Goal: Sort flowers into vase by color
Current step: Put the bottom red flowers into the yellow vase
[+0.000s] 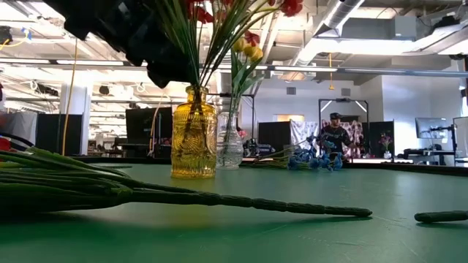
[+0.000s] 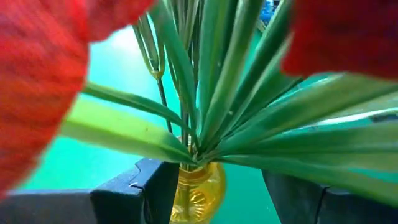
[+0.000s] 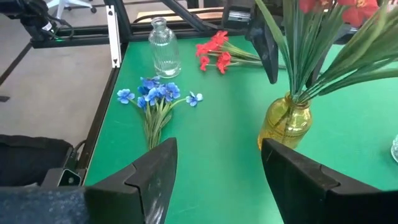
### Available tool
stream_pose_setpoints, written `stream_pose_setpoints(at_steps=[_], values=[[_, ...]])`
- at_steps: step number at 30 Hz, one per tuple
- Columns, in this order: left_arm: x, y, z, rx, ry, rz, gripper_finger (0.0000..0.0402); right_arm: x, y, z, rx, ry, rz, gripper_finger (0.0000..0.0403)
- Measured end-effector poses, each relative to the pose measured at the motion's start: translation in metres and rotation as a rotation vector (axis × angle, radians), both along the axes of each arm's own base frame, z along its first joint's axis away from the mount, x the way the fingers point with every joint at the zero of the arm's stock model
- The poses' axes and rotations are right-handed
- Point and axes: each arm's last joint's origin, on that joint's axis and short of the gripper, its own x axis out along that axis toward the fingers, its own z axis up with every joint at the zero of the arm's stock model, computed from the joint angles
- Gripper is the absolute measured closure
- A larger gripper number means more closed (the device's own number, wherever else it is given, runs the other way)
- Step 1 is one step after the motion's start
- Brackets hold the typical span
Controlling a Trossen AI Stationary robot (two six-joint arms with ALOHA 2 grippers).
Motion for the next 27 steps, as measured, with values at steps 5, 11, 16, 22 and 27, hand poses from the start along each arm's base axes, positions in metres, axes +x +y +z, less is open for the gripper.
stream_pose_setpoints(at_steps=[5, 11, 16, 22, 27], values=[[-0.001, 0.005, 0.001, -0.035, 0.037, -0.05, 0.0195, 0.0, 0.0, -0.001, -0.004, 0.008, 0.001, 0.0143], [-0.002, 0.009, 0.019, -0.003, 0.218, -0.037, 0.0195, -0.001, -0.001, -0.002, -0.006, 0.024, -0.003, 0.0143], [-0.005, 0.012, 0.029, 0.073, 0.308, 0.028, 0.0195, -0.001, -0.001, -0.002, -0.005, 0.024, -0.004, 0.0143], [-0.012, 0.014, 0.023, 0.112, 0.41, 0.079, 0.0195, -0.001, -0.001, -0.002, -0.005, 0.026, -0.005, 0.0143], [-0.018, 0.015, 0.02, 0.141, 0.474, 0.111, 0.0195, -0.001, -0.001, -0.002, 0.0, 0.027, -0.006, 0.0143]])
